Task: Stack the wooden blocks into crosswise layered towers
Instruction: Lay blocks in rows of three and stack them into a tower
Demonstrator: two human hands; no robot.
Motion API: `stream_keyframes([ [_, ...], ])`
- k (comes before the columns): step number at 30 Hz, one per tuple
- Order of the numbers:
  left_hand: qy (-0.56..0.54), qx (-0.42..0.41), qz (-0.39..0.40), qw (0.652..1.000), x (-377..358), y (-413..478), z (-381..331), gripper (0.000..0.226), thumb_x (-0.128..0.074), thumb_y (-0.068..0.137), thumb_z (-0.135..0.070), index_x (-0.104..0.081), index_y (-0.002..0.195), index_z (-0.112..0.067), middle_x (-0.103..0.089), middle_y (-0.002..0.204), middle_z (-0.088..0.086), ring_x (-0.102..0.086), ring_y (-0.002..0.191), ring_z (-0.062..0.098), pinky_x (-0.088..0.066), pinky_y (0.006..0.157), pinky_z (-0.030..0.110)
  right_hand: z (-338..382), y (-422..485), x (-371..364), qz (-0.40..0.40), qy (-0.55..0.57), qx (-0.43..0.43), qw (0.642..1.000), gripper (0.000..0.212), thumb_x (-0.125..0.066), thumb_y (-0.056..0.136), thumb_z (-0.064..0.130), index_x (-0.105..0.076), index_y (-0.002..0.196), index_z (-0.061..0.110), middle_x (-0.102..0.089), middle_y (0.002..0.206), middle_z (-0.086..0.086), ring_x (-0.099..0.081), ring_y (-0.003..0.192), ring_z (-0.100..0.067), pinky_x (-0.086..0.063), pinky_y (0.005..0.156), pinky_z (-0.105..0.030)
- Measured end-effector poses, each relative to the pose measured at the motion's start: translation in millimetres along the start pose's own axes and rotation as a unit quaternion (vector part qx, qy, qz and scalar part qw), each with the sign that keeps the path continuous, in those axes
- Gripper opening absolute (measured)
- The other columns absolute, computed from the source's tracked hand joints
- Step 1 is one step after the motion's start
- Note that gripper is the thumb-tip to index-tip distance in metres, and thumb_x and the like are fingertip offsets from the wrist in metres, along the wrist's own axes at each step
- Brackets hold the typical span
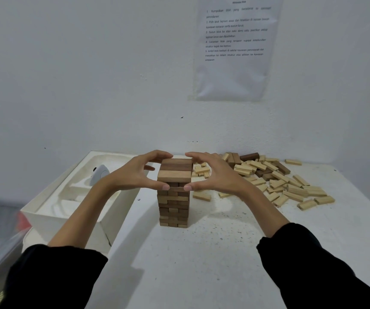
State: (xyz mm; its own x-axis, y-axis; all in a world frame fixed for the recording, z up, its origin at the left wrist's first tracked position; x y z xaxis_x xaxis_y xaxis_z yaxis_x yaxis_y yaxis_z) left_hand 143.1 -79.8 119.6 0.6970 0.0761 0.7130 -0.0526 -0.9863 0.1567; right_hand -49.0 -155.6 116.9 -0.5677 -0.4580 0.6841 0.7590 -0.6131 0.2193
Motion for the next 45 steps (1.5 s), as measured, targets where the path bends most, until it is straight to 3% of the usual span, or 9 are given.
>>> stream_keyframes([
  [5, -0.027, -0.01, -0.011, 1.0, -6, 2, -3, 0.079, -0.076, 0.053, -0.053, -0.048, 0.125, -0.037, -0.058, 0.119, -0.015, -0.052, 0.112, -0.003, -0.043, 0.088, 0.009, -3, -1, -3, -0.015, 0.037, 0.0, 0.999, 0.084, -0.081, 0.067, 0.035, -0.037, 0.139, 0.033, -0.046, 0.109, 0.023, -0.042, 0.118, -0.008, -0.034, 0.096, -0.028],
  [15, -0.037, -0.017, -0.011, 0.999, -7, 5, -1, 0.079, -0.075, 0.054, -0.053, -0.046, 0.125, -0.039, -0.057, 0.119, -0.012, -0.053, 0.11, -0.002, -0.043, 0.088, 0.007, -9, 2, -6, -0.009, 0.065, -0.014, 0.998, 0.098, -0.081, 0.067, 0.035, -0.022, 0.145, 0.037, -0.048, 0.125, 0.003, -0.042, 0.119, -0.009, -0.031, 0.097, -0.027],
  [19, -0.032, -0.016, -0.012, 0.999, -7, 5, -1, 0.079, -0.074, 0.053, -0.055, -0.044, 0.125, -0.042, -0.056, 0.119, -0.014, -0.052, 0.109, -0.003, -0.043, 0.086, 0.007, -9, 1, -6, -0.006, 0.064, -0.01, 0.998, 0.095, -0.081, 0.068, 0.035, -0.025, 0.144, 0.037, -0.047, 0.124, 0.006, -0.042, 0.119, -0.009, -0.031, 0.097, -0.027],
  [23, -0.045, -0.008, -0.01, 0.999, -6, 3, 0, 0.088, -0.077, 0.047, -0.063, -0.043, 0.126, -0.045, -0.055, 0.12, -0.017, -0.052, 0.112, -0.003, -0.044, 0.087, 0.008, -6, 0, -5, -0.017, 0.071, 0.002, 0.997, 0.081, -0.08, 0.068, 0.037, -0.039, 0.137, 0.036, -0.047, 0.115, 0.02, -0.043, 0.117, -0.005, -0.034, 0.096, -0.027],
  [25, -0.058, -0.007, -0.014, 0.998, -5, 1, 0, 0.087, -0.076, 0.047, -0.07, -0.045, 0.125, -0.045, -0.056, 0.121, -0.017, -0.053, 0.112, -0.003, -0.045, 0.089, 0.011, -6, 0, -4, -0.033, 0.078, 0.005, 0.996, 0.075, -0.08, 0.068, 0.037, -0.045, 0.134, 0.035, -0.051, 0.118, 0.017, -0.045, 0.116, -0.006, -0.037, 0.098, -0.029],
  [29, -0.064, -0.004, -0.023, 0.998, -4, 0, 2, 0.069, -0.072, 0.057, -0.054, -0.054, 0.121, -0.039, -0.061, 0.12, -0.013, -0.056, 0.111, 0.002, -0.047, 0.092, 0.021, -3, 0, -4, -0.043, 0.072, 0.011, 0.996, 0.064, -0.08, 0.07, 0.035, -0.052, 0.128, 0.033, -0.053, 0.121, 0.011, -0.046, 0.114, -0.005, -0.037, 0.095, -0.027],
  [37, -0.064, -0.006, -0.029, 0.998, -4, -1, 0, 0.063, -0.071, 0.056, -0.055, -0.058, 0.116, -0.044, -0.061, 0.118, -0.014, -0.055, 0.11, 0.0, -0.048, 0.086, 0.015, -2, 0, -4, -0.043, 0.063, 0.015, 0.997, 0.065, -0.079, 0.07, 0.036, -0.051, 0.129, 0.032, -0.053, 0.121, 0.011, -0.045, 0.114, -0.006, -0.035, 0.094, -0.025],
  [40, -0.057, -0.007, -0.026, 0.998, -3, -1, -1, 0.07, -0.072, 0.056, -0.056, -0.054, 0.122, -0.04, -0.06, 0.122, -0.012, -0.054, 0.113, 0.002, -0.047, 0.091, 0.021, -2, 0, -4, -0.044, 0.058, 0.016, 0.997, 0.07, -0.079, 0.07, 0.038, -0.048, 0.132, 0.032, -0.05, 0.123, 0.012, -0.043, 0.116, -0.007, -0.035, 0.093, -0.026],
  [45, -0.064, -0.021, -0.06, 0.996, 14, -4, -12, 0.074, -0.066, 0.06, -0.072, -0.05, 0.125, -0.04, -0.06, 0.122, -0.015, -0.055, 0.115, 0.002, -0.05, 0.087, 0.017, 1, -6, 15, -0.059, 0.048, 0.026, 0.997, 0.071, -0.075, 0.073, 0.039, -0.044, 0.136, 0.029, -0.049, 0.13, 0.011, -0.042, 0.118, -0.008, -0.032, 0.094, -0.026],
])
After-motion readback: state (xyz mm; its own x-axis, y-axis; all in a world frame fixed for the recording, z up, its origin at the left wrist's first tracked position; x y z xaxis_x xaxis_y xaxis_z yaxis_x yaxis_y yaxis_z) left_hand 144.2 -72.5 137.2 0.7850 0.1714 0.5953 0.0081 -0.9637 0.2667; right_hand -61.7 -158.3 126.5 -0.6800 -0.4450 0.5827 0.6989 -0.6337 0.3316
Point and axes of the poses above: each hand's wrist, its own y-axis towards the middle knuckle, its own x-axis out of the back of the hand, z = x × y, the point moved 4 cm from there along y, towards the middle knuckle
